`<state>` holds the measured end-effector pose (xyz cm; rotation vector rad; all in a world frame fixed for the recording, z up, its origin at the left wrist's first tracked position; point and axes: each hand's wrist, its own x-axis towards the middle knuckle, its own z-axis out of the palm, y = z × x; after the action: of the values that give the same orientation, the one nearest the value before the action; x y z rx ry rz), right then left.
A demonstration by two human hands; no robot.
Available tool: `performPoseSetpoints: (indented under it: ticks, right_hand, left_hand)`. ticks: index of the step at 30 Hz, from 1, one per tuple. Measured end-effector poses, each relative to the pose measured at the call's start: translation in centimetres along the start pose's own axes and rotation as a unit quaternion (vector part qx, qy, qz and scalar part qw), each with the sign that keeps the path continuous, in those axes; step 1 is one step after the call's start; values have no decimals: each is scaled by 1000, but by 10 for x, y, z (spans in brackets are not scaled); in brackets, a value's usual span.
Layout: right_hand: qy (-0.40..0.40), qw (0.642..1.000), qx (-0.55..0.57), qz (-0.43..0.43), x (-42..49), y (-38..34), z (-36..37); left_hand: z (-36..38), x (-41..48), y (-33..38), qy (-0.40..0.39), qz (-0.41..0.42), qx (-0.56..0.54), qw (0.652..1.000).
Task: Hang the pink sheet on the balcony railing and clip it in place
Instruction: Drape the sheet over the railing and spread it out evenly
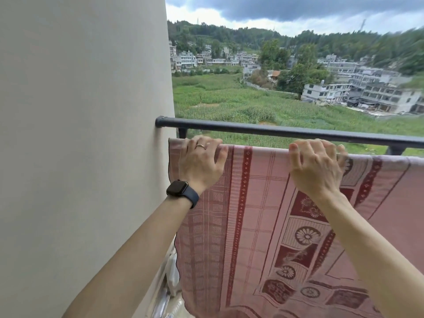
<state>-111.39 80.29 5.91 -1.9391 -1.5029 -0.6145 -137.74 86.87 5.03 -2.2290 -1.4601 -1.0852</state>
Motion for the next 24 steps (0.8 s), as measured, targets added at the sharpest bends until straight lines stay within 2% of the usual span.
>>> performPoseSetpoints:
  ticks: [4, 6, 8, 10, 12, 14, 15, 18, 21, 24]
  right_hand:
    - [52, 998, 17, 40, -2, 66, -5]
    - [87, 994, 23, 65, -5, 99, -13]
    - [96, 994, 10, 56, -10, 122, -17]
    - [106, 994, 4, 35, -10, 135, -19]
    - [136, 988, 14, 66, -5, 149, -24]
    - [127, 985, 34, 116, 0, 169, -32]
    - [108, 986, 36, 124, 0, 180, -35]
    - [75, 995, 26, 69, -1, 201, -40]
    - [91, 993, 24, 65, 3, 240, -49]
    - [83, 995, -24, 55, -4, 305, -60]
  left_hand:
    - [12, 6, -25, 21, 65, 74, 995]
    - [12, 8, -29, 30, 73, 86, 993]
    - [11, 7, -25, 39, 76, 93, 992]
    - [10, 6, -16, 41, 52, 88, 994]
    - [7, 7, -1, 36, -14, 83, 996]
    - [7, 8, 23, 46, -55, 80, 994]
    - [10, 7, 39, 49, -40, 80, 995]
    - [27, 4, 96, 28, 37, 65, 997]
    - [41, 6, 122, 19, 23, 48, 998]
    - [38, 6, 112, 45, 23, 58, 997]
